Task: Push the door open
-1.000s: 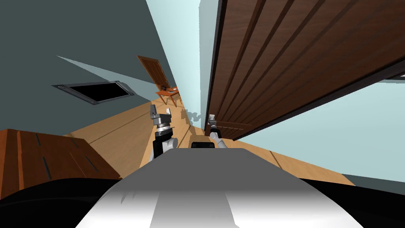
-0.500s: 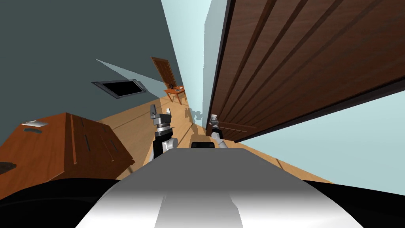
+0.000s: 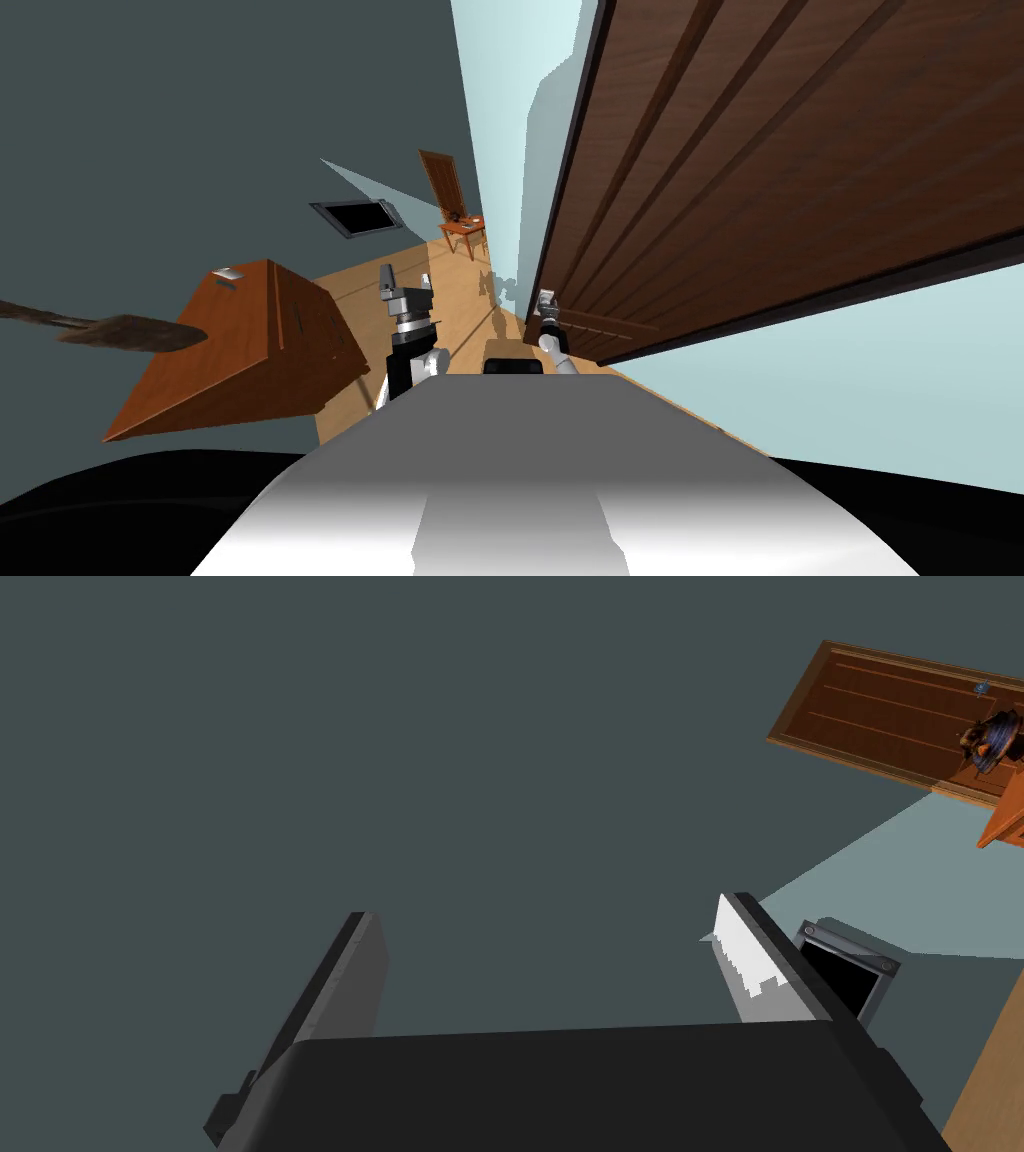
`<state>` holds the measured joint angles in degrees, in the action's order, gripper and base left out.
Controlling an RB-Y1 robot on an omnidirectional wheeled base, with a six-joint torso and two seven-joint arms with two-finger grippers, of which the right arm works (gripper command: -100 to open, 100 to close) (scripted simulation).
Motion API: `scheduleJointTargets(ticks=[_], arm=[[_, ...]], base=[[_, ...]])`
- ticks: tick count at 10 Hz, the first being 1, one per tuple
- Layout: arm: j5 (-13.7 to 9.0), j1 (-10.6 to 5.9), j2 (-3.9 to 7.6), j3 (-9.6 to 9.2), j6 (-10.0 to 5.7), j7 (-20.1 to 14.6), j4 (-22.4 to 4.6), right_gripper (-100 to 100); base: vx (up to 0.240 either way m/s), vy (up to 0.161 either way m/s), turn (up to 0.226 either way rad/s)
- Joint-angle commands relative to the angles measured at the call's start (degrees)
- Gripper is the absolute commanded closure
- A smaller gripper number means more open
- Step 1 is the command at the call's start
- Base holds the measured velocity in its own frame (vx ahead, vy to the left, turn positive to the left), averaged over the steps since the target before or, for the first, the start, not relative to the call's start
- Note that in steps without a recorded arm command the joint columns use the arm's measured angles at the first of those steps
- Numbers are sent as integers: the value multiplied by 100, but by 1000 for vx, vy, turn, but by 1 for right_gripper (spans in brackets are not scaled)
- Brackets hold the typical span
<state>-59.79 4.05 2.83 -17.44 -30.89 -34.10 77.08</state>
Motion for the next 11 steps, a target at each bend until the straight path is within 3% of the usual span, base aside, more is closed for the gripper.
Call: scheduleJointTargets(ticks=[1,6,11], arm=[[-69,154,25,190,-82,111,166,100],[-181,333,-15,403,-154,228,354,100],[-314,547,-105,658,-240,367,579,100]], base=[[-157,-43,351],[-120,-25,192],[-158,-32,302]])
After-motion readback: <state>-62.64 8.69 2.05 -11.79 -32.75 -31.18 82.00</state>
